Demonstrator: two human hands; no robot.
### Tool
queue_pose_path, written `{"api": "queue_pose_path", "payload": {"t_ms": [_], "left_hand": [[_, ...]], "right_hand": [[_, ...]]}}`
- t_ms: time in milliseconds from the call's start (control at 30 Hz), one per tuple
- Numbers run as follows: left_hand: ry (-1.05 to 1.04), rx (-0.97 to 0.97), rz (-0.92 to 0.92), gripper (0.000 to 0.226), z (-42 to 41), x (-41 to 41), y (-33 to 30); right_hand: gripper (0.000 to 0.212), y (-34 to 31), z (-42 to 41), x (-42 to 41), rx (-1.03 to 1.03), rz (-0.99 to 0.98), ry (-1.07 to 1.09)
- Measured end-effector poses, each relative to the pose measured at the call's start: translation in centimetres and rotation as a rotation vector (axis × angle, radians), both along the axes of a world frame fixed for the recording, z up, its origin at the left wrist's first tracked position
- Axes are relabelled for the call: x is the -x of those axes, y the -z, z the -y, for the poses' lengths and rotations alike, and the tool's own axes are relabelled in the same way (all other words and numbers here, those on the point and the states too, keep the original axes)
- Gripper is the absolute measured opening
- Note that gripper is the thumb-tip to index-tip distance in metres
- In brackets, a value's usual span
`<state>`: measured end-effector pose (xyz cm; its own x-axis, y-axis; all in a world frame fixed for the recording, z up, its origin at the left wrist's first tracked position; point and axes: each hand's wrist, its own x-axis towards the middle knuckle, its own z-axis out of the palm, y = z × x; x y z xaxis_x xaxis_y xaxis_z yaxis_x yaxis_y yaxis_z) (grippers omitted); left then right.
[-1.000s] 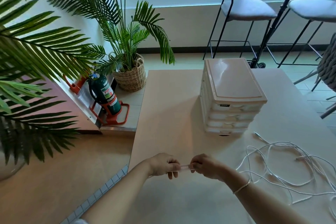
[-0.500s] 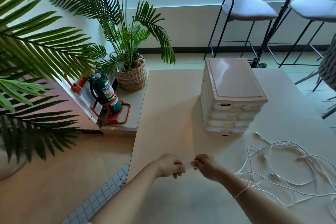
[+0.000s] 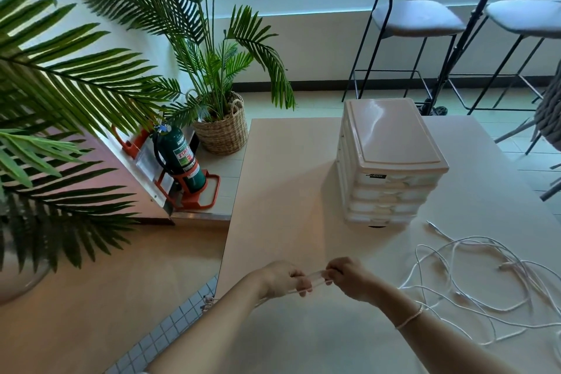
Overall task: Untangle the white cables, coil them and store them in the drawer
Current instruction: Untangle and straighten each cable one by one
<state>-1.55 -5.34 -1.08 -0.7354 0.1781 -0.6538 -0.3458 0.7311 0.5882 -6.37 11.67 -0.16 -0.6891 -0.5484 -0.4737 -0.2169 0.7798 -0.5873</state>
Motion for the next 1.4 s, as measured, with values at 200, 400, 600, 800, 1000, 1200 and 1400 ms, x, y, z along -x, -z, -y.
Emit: {"api": "queue_pose_path", "payload": {"t_ms": [200, 400, 600, 800, 1000, 1200, 1400], "left_hand": [[-0.219, -0.221, 0.06, 0.029, -0.1, -0.7, 0.3], [-0.182, -0.174, -0.042, 0.027, 0.3, -0.2, 0.2], [-0.063, -0.161, -0.019, 0.024, -0.4, -0.4, -0.1], [-0.11, -0.101, -0.066, 0.026, 0.2, -0.6, -0.1], [-0.001, -0.022, 0.034, 0.026, 1.8, -0.6, -0.7], [0.048, 0.134, 0.054, 0.031, 3.3, -1.0, -1.1], [0.113, 0.391, 0.094, 0.025, 7.3, -2.8, -0.1]], "right_hand": [[0.034, -0.4, -0.2, -0.2, 0.094, 0.147, 0.104], [0.032, -1.4, -0.8, -0.9, 0.005, 0.251, -0.056], [0.037, -0.9, -0.4, -0.3, 0.082, 0.115, 0.12], [0.034, -1.6, -0.6, -0.4, -0.036, 0.168, -0.089], [0.034, -0.9, -0.3, -0.3, -0.016, 0.146, -0.035], [0.033, -0.4, 0.0, -0.5, 0.003, 0.15, -0.022], [0.032, -0.6, -1.9, 0.1, -0.027, 0.165, 0.005]]}}
